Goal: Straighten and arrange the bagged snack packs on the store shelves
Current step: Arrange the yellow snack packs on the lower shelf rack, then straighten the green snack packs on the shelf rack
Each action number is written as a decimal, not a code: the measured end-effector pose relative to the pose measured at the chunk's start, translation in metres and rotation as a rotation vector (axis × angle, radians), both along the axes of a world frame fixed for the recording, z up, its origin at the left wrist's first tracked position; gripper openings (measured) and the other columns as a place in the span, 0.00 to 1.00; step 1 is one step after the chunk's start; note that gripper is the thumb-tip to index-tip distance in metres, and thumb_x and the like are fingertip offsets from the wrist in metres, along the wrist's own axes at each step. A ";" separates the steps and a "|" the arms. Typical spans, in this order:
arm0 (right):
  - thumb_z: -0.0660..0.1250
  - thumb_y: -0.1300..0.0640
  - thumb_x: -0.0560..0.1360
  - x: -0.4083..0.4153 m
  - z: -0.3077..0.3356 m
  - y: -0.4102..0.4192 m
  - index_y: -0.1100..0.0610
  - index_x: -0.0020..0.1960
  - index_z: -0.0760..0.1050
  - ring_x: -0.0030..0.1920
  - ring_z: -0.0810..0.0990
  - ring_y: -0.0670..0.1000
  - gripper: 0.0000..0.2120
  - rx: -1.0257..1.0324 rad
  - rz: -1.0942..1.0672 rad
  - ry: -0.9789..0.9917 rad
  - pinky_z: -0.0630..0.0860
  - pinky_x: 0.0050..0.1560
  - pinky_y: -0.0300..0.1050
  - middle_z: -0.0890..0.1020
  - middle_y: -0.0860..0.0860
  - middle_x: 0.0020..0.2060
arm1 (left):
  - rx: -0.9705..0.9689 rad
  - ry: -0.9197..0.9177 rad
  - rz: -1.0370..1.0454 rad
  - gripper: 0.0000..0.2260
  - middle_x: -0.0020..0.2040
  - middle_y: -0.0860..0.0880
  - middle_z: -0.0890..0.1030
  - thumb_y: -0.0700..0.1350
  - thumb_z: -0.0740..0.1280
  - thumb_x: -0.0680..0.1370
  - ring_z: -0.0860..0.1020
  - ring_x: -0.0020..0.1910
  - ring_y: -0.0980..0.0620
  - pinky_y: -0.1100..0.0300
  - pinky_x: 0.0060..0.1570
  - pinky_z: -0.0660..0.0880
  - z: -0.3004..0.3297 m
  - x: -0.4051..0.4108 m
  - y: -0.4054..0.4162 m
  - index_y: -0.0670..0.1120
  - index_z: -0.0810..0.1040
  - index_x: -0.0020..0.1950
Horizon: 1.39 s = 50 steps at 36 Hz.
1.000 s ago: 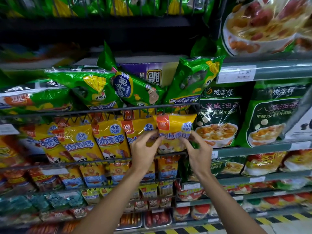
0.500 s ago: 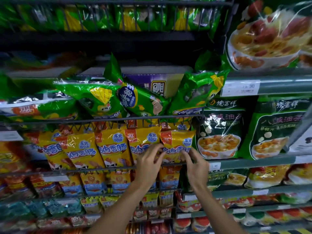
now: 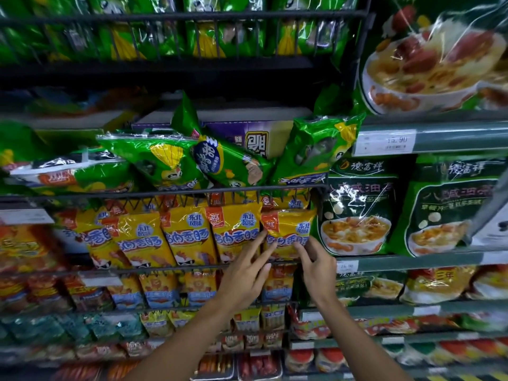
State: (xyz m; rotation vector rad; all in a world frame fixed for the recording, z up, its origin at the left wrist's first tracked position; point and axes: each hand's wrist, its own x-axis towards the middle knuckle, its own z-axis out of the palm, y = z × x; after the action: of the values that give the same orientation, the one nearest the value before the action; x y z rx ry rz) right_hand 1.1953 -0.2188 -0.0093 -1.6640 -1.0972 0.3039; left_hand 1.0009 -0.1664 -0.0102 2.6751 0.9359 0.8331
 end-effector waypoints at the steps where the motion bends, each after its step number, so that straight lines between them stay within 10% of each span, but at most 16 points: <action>1: 0.67 0.43 0.80 0.000 -0.001 0.000 0.63 0.57 0.79 0.37 0.79 0.45 0.22 -0.005 0.000 0.012 0.72 0.40 0.38 0.81 0.48 0.39 | -0.025 0.018 0.014 0.23 0.82 0.62 0.40 0.56 0.49 0.87 0.44 0.80 0.62 0.59 0.75 0.55 0.001 0.001 -0.002 0.63 0.49 0.82; 5: 0.64 0.41 0.79 -0.002 0.006 -0.004 0.60 0.52 0.76 0.35 0.71 0.39 0.21 -0.056 0.027 0.013 0.66 0.39 0.33 0.70 0.39 0.34 | -0.083 0.080 0.062 0.25 0.81 0.63 0.35 0.56 0.52 0.87 0.41 0.80 0.61 0.58 0.75 0.55 0.009 0.004 -0.013 0.64 0.44 0.82; 9: 0.63 0.38 0.80 0.008 0.022 -0.014 0.56 0.62 0.76 0.49 0.80 0.39 0.23 -0.108 0.179 -0.015 0.75 0.49 0.37 0.82 0.42 0.48 | -0.165 0.134 0.051 0.28 0.81 0.64 0.36 0.54 0.58 0.86 0.58 0.79 0.59 0.55 0.67 0.73 0.026 -0.002 -0.019 0.63 0.49 0.82; 12: 0.65 0.39 0.79 0.023 0.039 -0.033 0.49 0.72 0.73 0.64 0.76 0.40 0.25 -0.122 0.241 -0.042 0.75 0.65 0.42 0.78 0.39 0.65 | -0.305 0.098 0.057 0.23 0.79 0.70 0.48 0.55 0.60 0.85 0.62 0.77 0.61 0.53 0.67 0.74 0.048 -0.011 -0.021 0.64 0.61 0.80; 19: 0.70 0.54 0.78 0.035 0.108 -0.079 0.47 0.65 0.79 0.57 0.81 0.37 0.15 0.142 0.110 -0.043 0.79 0.59 0.37 0.83 0.34 0.55 | -0.209 -0.185 0.022 0.16 0.67 0.75 0.69 0.56 0.63 0.82 0.67 0.70 0.71 0.63 0.68 0.73 0.117 -0.026 -0.026 0.64 0.75 0.71; 25: 0.69 0.56 0.80 0.024 0.178 -0.065 0.48 0.71 0.75 0.63 0.79 0.39 0.20 0.294 0.099 -0.029 0.76 0.62 0.35 0.81 0.38 0.63 | -0.093 -0.407 -0.102 0.21 0.71 0.65 0.72 0.49 0.67 0.82 0.74 0.68 0.60 0.66 0.68 0.69 0.184 -0.012 -0.033 0.59 0.71 0.75; 29: 0.70 0.50 0.80 0.018 0.195 -0.045 0.47 0.71 0.74 0.65 0.78 0.41 0.21 0.241 0.076 0.001 0.76 0.66 0.46 0.79 0.40 0.65 | -0.179 -0.412 -0.082 0.30 0.74 0.73 0.59 0.50 0.69 0.81 0.69 0.67 0.70 0.81 0.61 0.62 0.210 0.000 -0.024 0.65 0.60 0.79; 37: 0.69 0.27 0.70 0.001 0.193 -0.021 0.49 0.79 0.65 0.71 0.74 0.44 0.45 0.128 0.040 0.067 0.72 0.72 0.57 0.75 0.44 0.72 | -0.284 -0.337 -0.055 0.42 0.83 0.57 0.52 0.57 0.71 0.78 0.57 0.81 0.52 0.44 0.77 0.62 0.226 0.026 0.011 0.59 0.46 0.83; 50: 0.68 0.52 0.81 -0.017 0.206 -0.020 0.50 0.80 0.61 0.71 0.59 0.34 0.31 0.041 0.097 -0.198 0.50 0.60 0.15 0.63 0.37 0.70 | -0.246 -0.475 0.071 0.38 0.66 0.52 0.75 0.57 0.78 0.72 0.71 0.68 0.52 0.63 0.58 0.65 0.255 0.036 0.011 0.56 0.63 0.77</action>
State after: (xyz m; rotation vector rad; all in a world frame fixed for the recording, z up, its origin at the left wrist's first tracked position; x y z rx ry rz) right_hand 1.1778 -0.2385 0.1970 -1.6328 -1.3258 0.1793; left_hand 1.0371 -0.1555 0.2446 2.1102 0.9399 1.2087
